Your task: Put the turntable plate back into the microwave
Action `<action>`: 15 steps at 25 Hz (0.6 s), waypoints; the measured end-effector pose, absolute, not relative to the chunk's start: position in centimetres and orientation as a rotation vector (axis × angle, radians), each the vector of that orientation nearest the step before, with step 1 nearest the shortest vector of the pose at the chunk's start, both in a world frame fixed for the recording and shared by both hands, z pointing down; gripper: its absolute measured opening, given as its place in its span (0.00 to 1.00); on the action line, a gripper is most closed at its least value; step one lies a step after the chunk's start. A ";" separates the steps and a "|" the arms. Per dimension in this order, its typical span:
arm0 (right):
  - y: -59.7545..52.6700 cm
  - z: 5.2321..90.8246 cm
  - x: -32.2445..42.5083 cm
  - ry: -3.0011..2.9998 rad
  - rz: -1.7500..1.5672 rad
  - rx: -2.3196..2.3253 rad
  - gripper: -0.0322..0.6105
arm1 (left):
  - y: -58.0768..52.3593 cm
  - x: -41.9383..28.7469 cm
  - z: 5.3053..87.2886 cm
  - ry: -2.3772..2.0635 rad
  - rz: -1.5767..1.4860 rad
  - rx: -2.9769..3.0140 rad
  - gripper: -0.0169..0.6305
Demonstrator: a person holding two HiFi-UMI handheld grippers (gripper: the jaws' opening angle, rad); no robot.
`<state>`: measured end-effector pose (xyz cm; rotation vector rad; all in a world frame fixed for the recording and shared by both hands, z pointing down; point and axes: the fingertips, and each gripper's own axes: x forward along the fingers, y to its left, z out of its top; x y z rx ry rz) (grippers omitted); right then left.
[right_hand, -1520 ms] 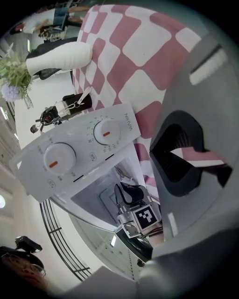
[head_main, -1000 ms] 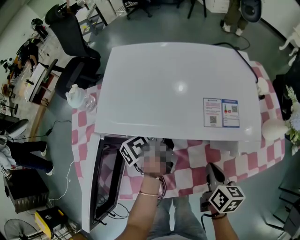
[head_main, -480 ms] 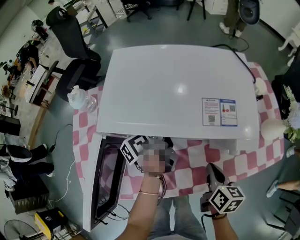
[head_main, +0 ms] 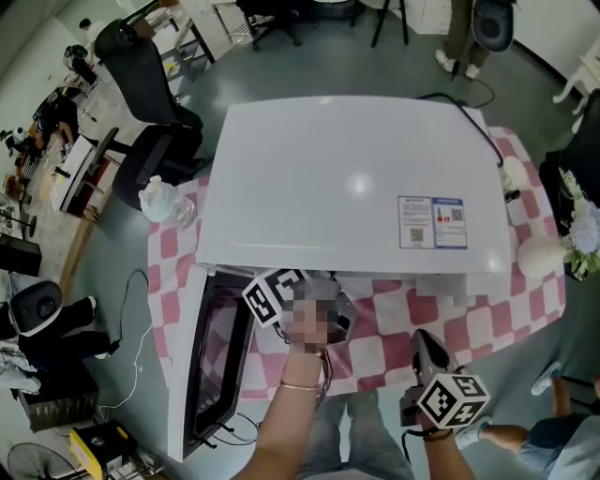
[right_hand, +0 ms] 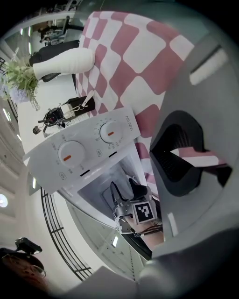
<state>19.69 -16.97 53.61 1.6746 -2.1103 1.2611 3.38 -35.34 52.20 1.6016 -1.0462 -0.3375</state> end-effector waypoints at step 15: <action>-15.7 53.2 19.8 -2.108 1.262 1.686 0.06 | -33.9 4.3 52.3 -1.088 -0.145 1.695 0.61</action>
